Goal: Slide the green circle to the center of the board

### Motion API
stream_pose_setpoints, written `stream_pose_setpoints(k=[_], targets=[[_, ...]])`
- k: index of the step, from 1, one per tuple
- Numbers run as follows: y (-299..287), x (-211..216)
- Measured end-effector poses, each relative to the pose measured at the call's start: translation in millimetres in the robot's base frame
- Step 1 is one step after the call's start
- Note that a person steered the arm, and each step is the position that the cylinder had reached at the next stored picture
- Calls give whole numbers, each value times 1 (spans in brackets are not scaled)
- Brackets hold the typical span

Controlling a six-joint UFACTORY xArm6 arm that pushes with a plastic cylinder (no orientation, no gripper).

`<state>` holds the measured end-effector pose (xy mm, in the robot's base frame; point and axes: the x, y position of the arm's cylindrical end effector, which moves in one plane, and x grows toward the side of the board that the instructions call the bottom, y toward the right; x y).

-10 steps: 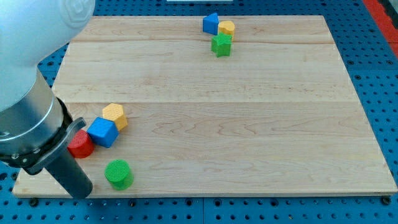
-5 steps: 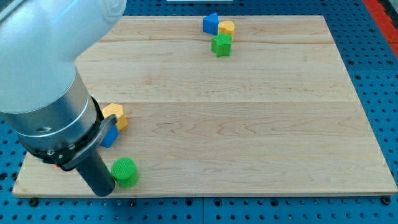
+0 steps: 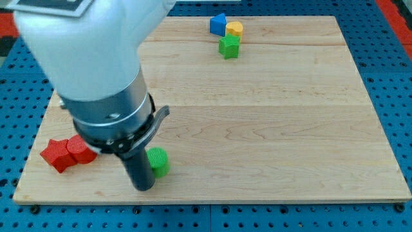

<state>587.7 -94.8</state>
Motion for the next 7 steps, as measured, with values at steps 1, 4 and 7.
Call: stream_pose_setpoints(k=[1,4,7], targets=[[6,-20],[38,-67],[115,-130]])
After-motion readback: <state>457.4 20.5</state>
